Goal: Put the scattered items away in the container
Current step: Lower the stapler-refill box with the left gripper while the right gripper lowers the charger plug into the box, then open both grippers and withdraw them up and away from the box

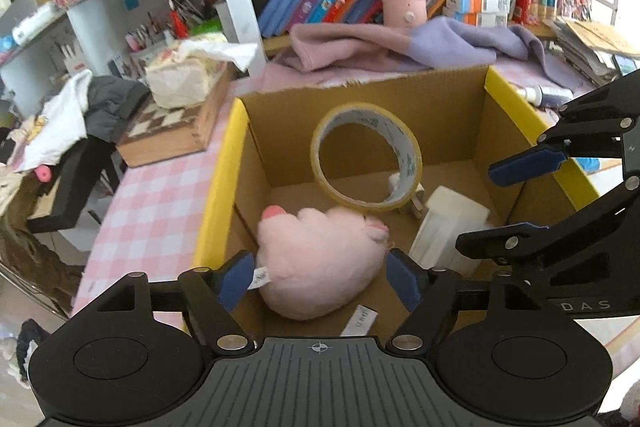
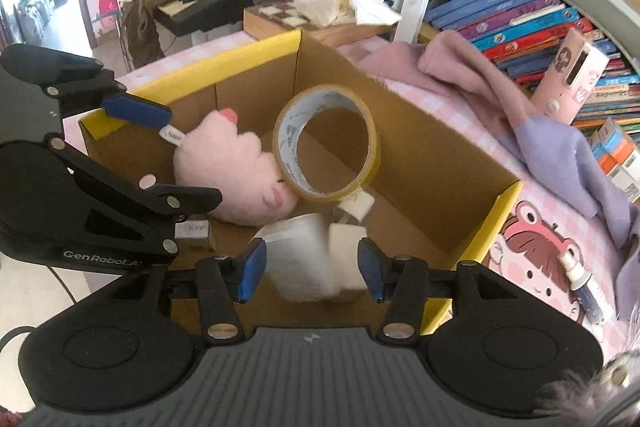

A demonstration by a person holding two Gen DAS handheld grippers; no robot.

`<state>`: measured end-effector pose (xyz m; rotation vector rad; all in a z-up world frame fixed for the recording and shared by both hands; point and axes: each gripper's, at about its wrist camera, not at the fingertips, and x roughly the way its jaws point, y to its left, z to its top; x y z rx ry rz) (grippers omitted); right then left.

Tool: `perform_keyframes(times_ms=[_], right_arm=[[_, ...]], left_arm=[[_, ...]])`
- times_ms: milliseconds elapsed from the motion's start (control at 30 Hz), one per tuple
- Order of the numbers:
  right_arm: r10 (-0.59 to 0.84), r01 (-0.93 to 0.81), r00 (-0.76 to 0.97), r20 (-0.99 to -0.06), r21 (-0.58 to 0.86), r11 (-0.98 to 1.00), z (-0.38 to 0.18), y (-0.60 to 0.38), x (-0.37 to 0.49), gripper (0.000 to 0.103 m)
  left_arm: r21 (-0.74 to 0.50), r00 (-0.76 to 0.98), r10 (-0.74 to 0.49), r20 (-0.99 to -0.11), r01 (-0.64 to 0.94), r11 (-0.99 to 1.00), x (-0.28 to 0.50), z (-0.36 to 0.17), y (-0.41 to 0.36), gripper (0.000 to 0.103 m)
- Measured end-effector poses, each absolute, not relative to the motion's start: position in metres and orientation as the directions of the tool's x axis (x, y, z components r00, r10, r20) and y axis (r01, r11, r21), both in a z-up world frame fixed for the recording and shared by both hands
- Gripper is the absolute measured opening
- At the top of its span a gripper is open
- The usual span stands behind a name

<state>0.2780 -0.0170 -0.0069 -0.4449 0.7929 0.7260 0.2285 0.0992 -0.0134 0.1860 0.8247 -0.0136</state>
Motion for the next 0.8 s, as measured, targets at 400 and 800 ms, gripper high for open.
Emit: perform_keyframes(times_ms=[400, 800], right_arm=[[0.45, -0.703, 0.571, -0.686, -0.126, 0.7, 0.029, -0.031, 0.234, 0.059], [0.473, -0.687, 0.607, -0.639, -0.123, 0.716, 0.047, -0.044, 0.174, 0.061]], left_arm=[[0.164, 0.759, 0.067, -0.648, 0.054, 0.985, 0.186, 0.021, 0.097, 0.082], [0.156, 0.799, 0.079, -0.596, 0.019, 0.988, 0.129, 0.037, 0.097, 0.092]])
